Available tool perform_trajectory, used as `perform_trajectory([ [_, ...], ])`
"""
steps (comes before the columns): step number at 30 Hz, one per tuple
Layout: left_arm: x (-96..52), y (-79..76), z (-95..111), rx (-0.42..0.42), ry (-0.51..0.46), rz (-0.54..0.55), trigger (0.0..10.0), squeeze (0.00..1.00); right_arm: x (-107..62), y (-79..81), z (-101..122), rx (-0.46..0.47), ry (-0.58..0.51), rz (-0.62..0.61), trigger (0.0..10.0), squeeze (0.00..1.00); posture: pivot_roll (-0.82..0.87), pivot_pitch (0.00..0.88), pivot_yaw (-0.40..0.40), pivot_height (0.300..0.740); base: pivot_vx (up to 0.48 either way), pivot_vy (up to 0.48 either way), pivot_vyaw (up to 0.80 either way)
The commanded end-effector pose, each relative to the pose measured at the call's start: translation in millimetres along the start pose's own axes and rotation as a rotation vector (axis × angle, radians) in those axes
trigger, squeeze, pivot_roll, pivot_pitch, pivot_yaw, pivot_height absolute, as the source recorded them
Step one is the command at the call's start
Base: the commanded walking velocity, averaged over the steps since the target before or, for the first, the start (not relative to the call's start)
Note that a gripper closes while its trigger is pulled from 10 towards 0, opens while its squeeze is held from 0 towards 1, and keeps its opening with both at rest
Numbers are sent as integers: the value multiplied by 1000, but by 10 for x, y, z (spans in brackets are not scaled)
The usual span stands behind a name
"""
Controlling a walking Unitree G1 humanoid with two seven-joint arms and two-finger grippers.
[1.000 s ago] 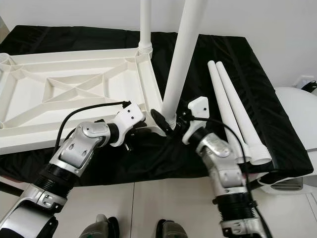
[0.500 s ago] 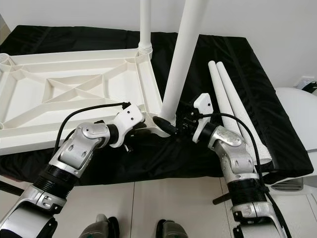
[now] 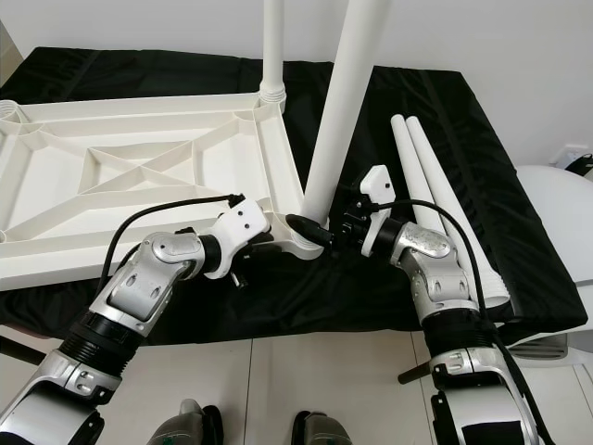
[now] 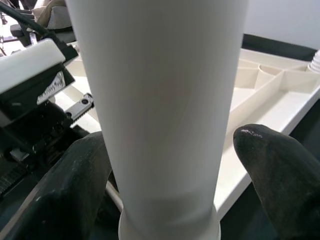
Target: Building children table
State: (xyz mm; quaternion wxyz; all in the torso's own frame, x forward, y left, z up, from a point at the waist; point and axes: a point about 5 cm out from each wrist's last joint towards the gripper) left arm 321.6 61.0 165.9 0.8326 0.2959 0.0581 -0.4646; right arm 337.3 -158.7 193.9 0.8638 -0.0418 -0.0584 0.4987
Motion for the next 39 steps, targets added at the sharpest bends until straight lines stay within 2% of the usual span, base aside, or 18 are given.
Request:
perform_trajectory([
  [1, -24, 1, 23, 21, -4, 34, 10000, 0, 20, 26, -41, -4, 15, 23, 10000, 0, -42, 125, -8, 740, 0, 0, 0],
  [2, -21, -9, 23, 24, -5, 28, 10000, 0, 31, 30, -54, 0, 12, 26, 9020, 0, -43, 125, -6, 740, 0, 0, 0],
  [3, -21, -9, 23, 24, -5, 28, 10000, 0, 31, 30, -54, 0, 12, 26, 9020, 0, -43, 125, -6, 740, 0, 0, 0],
  [4, -18, -19, 25, 27, -5, 22, 10000, 0, 42, 37, -65, 4, 8, 28, 6353, 0, -44, 126, -5, 740, 0, 0, 0],
  [5, -12, -36, 25, 35, -5, 9, 10000, 0, 49, 42, -77, 9, 1, 24, 4431, 0, -44, 127, -4, 740, 0, 0, 0],
  [7, -9, -47, 25, 41, -4, 1, 10000, 0, 54, 44, -83, 12, -3, 22, 4431, 0, -44, 127, -4, 740, 0, 0, 0],
  [8, -6, -60, 21, 48, -2, -11, 10000, 0, 51, 53, -94, 16, -5, 21, 235, 0, -45, 130, -2, 740, 0, 0, 0],
  [9, -5, -72, 18, 55, 1, -23, 10000, 0, 45, 58, -107, 19, -5, 22, 0, 0, -46, 131, 0, 740, 0, 0, 0],
  [22, -6, -99, 2, 75, 14, -53, 10000, 0, -3, 88, -152, 41, -12, 10, 0, 0, -47, 142, 8, 740, 0, 0, 0],
  [31, -4, -78, 12, 65, 18, -34, 10000, 0, -20, 168, -170, 63, -52, -60, 0, 0, -50, 145, 4, 740, 0, 0, 0],
  [32, 2, -66, 11, 53, 21, -20, 10000, 0, -21, 194, -181, 66, -68, -120, 0, 0, -52, 146, 4, 740, 0, 0, 0],
  [35, 8, -64, 9, 45, 23, -14, 10000, 0, -27, 210, -203, 71, -78, -184, 0, 0, -55, 149, 5, 740, 0, 0, 0],
  [37, 8, -64, 9, 45, 23, -14, 10000, 0, -27, 210, -203, 71, -78, -184, 0, 0, -55, 149, 5, 740, 0, 0, 0],
  [39, 15, -68, 8, 38, 28, -11, 10000, 0, -47, 216, -232, 79, -81, -253, 0, 0, -58, 150, 7, 740, 0, 0, 0],
])
Point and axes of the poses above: a point about 5 cm out from each wrist's last joint towards the gripper, its own x axis pointing out of the wrist towards the gripper, its own z axis along the axis of the wrist's last joint, y = z × x, and after that the axes turned 6 degrees about x, right-handed
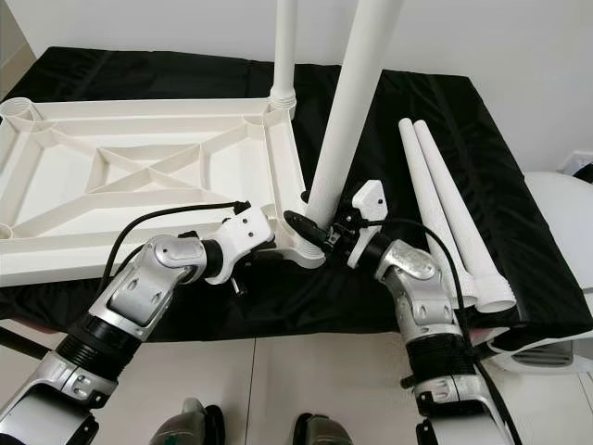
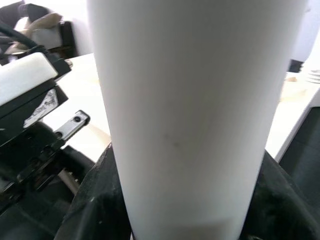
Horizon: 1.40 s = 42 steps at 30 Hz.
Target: Building children table
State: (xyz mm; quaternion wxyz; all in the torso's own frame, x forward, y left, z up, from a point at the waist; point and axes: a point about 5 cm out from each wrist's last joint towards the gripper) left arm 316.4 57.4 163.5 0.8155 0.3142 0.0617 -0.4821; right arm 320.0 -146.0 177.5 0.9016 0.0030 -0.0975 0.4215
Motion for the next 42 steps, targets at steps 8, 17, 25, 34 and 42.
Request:
perform_trajectory([
  [8, 25, 2, 0, -16, 23, 42, 10000, 0, -104, -4, -132, 52, 14, -216, 0, 0, -60, 152, 9, 740, 0, 0, 0],
  [17, 26, -4, 3, -21, 24, 46, 10000, 0, -117, 39, -142, 59, 4, -367, 0, 0, -59, 149, 4, 740, 0, 0, 0],
  [25, 22, 1, 3, -22, 25, 49, 10000, 0, -60, 153, -148, 55, -26, -484, 0, 0, -59, 141, 0, 740, 0, 0, 0],
  [34, 20, 1, 0, -23, 26, 51, 10000, 0, -1, 334, -169, 78, -50, -573, 0, 0, -55, 130, -2, 740, 0, 0, 0],
  [42, 18, -6, -4, -24, 29, 50, 10000, 0, 2, 462, -178, 23, -35, -695, 0, 0, -54, 131, -3, 740, 0, 0, 0],
])
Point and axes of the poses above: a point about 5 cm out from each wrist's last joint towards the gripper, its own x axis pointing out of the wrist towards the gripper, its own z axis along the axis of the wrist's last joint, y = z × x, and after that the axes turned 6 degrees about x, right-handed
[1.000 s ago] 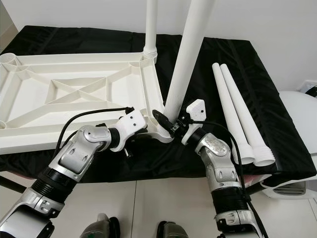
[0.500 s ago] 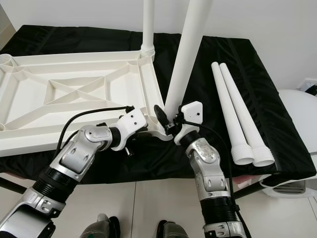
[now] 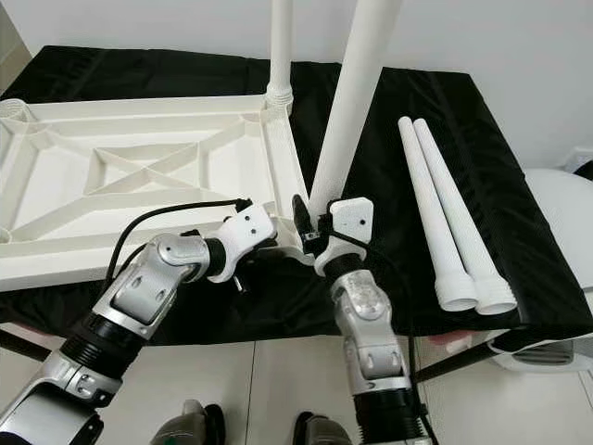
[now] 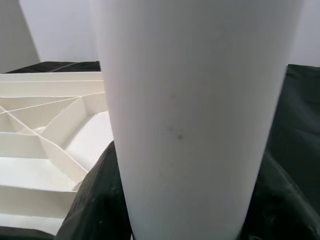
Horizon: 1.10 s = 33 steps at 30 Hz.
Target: Building children table
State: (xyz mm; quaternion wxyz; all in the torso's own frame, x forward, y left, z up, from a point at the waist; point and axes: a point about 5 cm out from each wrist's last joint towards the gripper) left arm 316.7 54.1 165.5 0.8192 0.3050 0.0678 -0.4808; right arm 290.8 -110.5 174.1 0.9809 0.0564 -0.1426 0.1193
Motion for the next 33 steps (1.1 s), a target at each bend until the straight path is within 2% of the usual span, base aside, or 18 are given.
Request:
perform_trajectory([
  [1, 0, -5, -40, -1, 27, 50, 10000, 0, -90, -27, -156, -13, 80, -70, 0, 0, -53, 132, -5, 740, 0, 0, 0],
  [13, -7, -6, -41, -6, 28, 53, 10000, 0, -96, 65, -237, -2, 138, -154, 0, 0, -49, 138, -5, 740, 0, 0, 0],
  [14, -10, -4, -43, -7, 29, 54, 10000, 0, -98, 81, -242, 7, 144, -157, 10000, 0, -49, 140, -4, 740, 0, 0, 0],
  [23, -15, -5, -48, -9, 30, 53, 10000, 0, -88, 35, -226, 50, 145, -164, 10000, 0, -53, 147, 0, 740, 0, 0, 0],
  [24, -14, -5, -48, -9, 30, 52, 10000, 0, -85, 12, -220, 49, 144, -165, 10000, 1000, -54, 147, 0, 740, 0, 0, 0],
  [33, -12, -3, -43, -10, 28, 52, 10000, 0, -45, -50, -184, 54, 133, -125, 10000, 1000, -53, 147, -1, 740, 0, 0, 0],
])
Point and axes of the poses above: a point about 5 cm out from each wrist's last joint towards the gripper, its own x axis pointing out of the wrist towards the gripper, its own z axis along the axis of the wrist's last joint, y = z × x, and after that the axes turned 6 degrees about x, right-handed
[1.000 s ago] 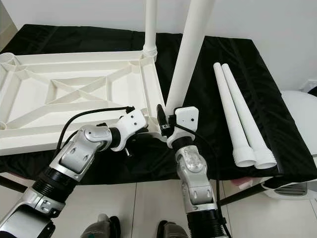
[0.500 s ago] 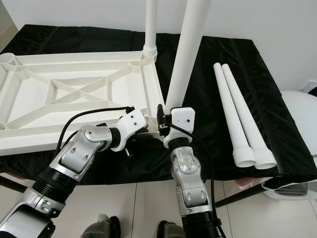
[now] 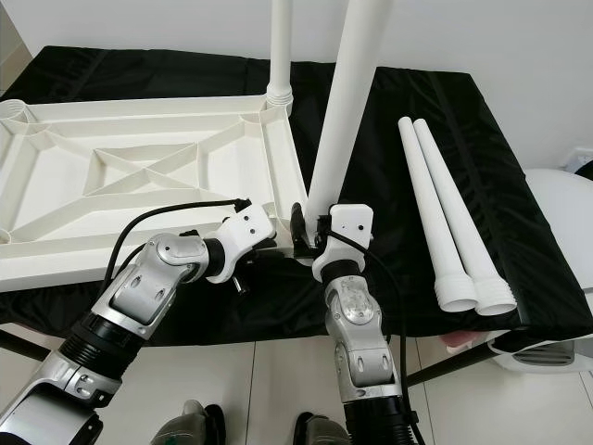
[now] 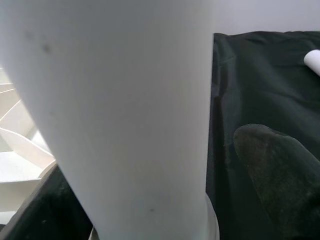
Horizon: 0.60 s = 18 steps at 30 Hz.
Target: Building children table
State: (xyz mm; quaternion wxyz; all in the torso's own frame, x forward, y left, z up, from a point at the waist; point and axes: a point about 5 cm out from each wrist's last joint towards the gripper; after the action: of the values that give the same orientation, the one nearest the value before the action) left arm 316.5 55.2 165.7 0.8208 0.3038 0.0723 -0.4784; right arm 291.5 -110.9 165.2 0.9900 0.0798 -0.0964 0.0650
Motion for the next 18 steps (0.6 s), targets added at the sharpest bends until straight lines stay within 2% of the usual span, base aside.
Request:
perform_trajectory([
  [1, -1, -4, -38, -3, 20, 50, 10000, 0, 6, -57, -74, 10, 40, 12, 10000, 1000, -52, 147, -2, 740, 0, 0, 0],
  [4, -1, -4, -38, -3, 20, 50, 10000, 0, 6, -57, -74, 10, 40, 12, 10000, 1000, -52, 147, -2, 740, 0, 0, 0],
  [7, -3, -2, -38, -3, 21, 51, 10000, 0, 61, -111, -25, 4, 24, 69, 10000, 1000, -51, 146, 0, 740, 0, 0, 0],
  [8, -4, 1, -39, -4, 22, 52, 10000, 0, 99, -157, -1, 5, 28, 121, 10000, 129, -51, 146, 0, 740, 0, 0, 0],
  [9, -4, 3, -40, -3, 22, 52, 10000, 0, 125, -195, 15, 11, 35, 164, 10000, 0, -51, 146, 0, 740, 0, 0, 0],
  [13, -4, 6, -39, -2, 23, 52, 10000, 0, 148, -247, 34, 15, 51, 245, 10000, 0, -50, 145, -1, 740, 0, 0, 0],
  [15, -4, 6, -39, -2, 23, 52, 10000, 0, 148, -247, 34, 15, 51, 245, 10000, 0, -50, 145, -1, 740, 0, 0, 0],
  [16, -4, 7, -39, -1, 23, 51, 10000, 0, 148, -268, 49, 20, 63, 318, 10000, 0, -50, 143, -2, 740, 0, 0, 0],
  [17, -4, 7, -39, -1, 23, 51, 10000, 0, 148, -268, 49, 20, 63, 318, 10000, 0, -50, 143, -2, 740, 0, 0, 0],
  [18, -3, 9, -39, -1, 23, 51, 10000, 0, 144, -290, 70, 0, 70, 393, 10000, 0, -50, 142, -2, 740, 0, 0, 0],
])
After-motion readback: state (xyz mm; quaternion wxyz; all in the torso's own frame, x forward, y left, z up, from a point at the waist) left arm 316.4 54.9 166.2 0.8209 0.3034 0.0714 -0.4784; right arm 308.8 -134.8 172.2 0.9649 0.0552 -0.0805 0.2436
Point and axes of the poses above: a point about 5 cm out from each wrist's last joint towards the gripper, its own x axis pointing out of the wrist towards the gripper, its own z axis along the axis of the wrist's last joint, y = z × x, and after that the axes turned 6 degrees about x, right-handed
